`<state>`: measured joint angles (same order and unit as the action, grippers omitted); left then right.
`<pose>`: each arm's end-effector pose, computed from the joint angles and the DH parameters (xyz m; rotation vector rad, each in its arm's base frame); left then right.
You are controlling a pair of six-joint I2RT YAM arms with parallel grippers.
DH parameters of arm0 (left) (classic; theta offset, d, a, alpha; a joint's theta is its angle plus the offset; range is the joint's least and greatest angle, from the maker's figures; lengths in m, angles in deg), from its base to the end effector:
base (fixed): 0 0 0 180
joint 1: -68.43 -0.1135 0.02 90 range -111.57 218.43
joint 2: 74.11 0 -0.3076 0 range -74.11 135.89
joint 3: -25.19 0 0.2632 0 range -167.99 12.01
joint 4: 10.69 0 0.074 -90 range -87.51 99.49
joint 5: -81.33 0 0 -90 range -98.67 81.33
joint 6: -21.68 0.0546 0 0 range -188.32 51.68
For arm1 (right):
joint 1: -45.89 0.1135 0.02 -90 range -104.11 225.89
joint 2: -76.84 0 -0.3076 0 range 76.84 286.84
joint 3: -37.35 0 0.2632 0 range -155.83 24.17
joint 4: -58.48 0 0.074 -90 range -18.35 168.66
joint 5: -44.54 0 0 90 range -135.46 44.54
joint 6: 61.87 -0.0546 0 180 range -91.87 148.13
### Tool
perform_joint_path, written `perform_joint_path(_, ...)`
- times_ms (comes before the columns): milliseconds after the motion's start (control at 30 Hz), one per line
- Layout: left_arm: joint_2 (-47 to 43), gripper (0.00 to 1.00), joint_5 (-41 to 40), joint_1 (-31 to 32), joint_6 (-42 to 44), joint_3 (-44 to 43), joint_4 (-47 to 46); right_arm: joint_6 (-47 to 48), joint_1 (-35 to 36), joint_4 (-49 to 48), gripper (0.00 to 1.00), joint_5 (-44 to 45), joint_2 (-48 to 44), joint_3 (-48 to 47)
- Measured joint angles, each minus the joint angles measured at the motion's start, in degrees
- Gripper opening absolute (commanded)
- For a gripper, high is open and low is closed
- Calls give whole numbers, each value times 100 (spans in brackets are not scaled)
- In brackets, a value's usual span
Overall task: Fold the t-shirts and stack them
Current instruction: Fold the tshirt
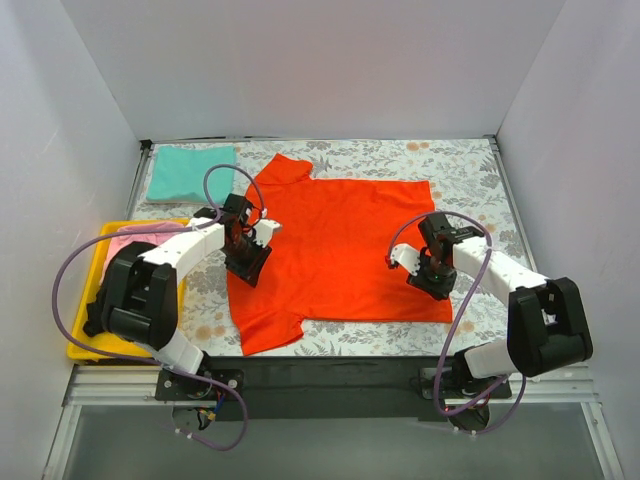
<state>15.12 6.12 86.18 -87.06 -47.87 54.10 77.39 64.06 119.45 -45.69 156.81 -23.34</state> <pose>0.2706 -0.1013 0.2226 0.0049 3.0404 -0.4500 0.2248 0.0740 0.2028 -1.6523 2.4751 -0.0623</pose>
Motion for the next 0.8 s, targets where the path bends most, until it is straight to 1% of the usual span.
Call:
perform_joint_path(100, 201, 29, -114, 0, -37, 278, -173, 24, 42, -173, 37, 181, 4, 186)
perform_joint_path(233, 160, 29, -232, 0, -13, 662, -175, 50, 151, -295, 37, 382, -15, 546)
perform_joint_path(433, -269, 29, -238, 2, 61, 951, -37, 55, 302, -304, 36, 531, -378, 990)
perform_joint_path(467, -352, 29, -238, 0, 83, 997, -20, 50, 308, -295, 34, 538, -428, 1032)
perform_joint_path(600, -553, 29, -232, 2, 151, 1174, 136, 48, 323, -240, 34, 529, -538, 1095)
perform_joint_path(700, -649, 31, -162, 2, 201, 1226, 330, 39, 323, -136, 37, 461, -619, 1088)
perform_joint_path(733, -704, 32, -107, 2, 210, 1217, 400, 42, 323, -70, 39, 433, -664, 1060)
perform_joint_path(767, -756, 38, -37, 0, 205, 1161, 503, 42, 321, 22, 50, 376, -710, 988)
perform_joint_path(800, -785, 41, 57, 2, 203, 1005, 669, 17, 315, 118, 57, 269, -761, 866)
